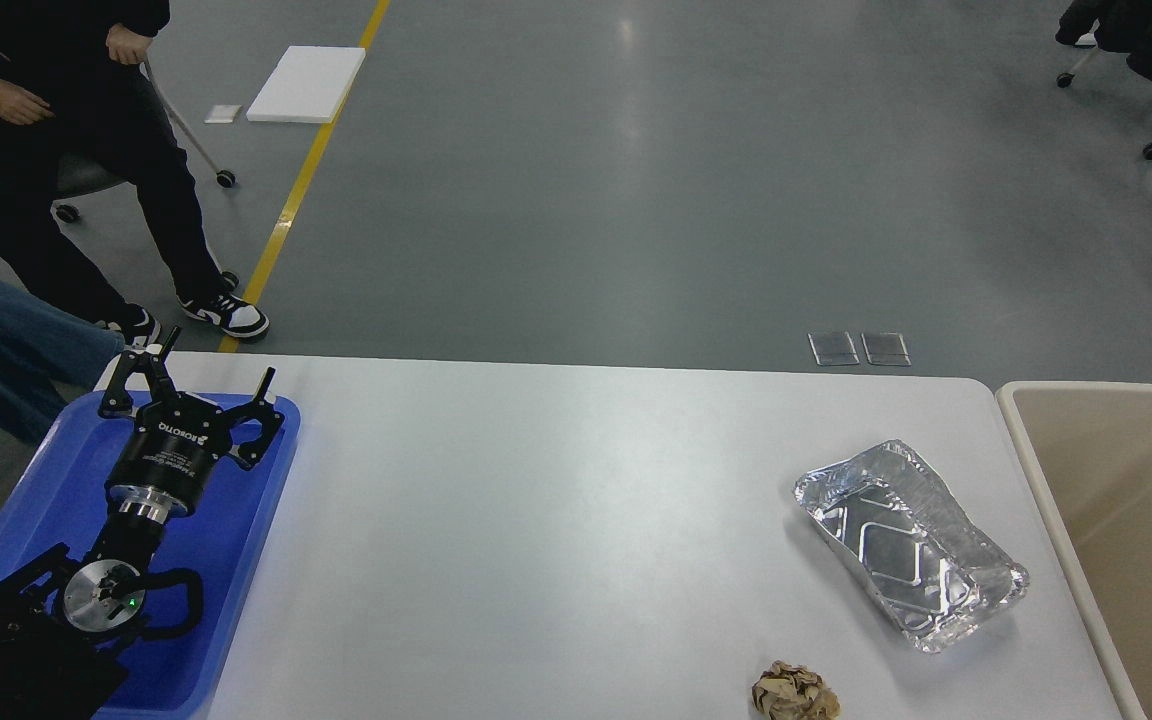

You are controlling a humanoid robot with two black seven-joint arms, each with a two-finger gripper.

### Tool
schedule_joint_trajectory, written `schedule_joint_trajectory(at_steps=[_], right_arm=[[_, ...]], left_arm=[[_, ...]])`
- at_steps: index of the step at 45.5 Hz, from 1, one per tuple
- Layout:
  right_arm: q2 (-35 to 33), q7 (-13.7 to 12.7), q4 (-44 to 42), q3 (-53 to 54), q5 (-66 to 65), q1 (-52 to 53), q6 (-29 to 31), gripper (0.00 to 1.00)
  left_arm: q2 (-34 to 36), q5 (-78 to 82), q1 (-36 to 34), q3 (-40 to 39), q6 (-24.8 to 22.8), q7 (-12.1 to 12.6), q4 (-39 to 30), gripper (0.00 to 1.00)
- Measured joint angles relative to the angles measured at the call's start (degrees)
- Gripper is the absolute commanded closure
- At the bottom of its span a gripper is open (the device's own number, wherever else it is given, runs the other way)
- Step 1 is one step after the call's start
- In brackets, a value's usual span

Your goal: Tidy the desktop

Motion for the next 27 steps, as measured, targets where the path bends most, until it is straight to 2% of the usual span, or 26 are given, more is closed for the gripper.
schedule_joint_trajectory(at_steps=[7,13,27], right_arm=[[0.7,-0.1,-0.3,0.9,0.1,-1.0,-7.2,0.01],[1.5,-0.1,-0.4,1.8,0.1,-1.8,-11.0,0.01],[2.2,-0.1,-0.1,5.1,0.2,-2.5,-14.3,0.0]], left_arm=[[0.0,0.0,0.0,0.0,0.0,0.0,0.0,0.01],[0.0,0.0,0.0,0.0,0.0,0.0,0.0,0.01],[0.0,0.0,0.0,0.0,0.0,0.0,0.0,0.01]])
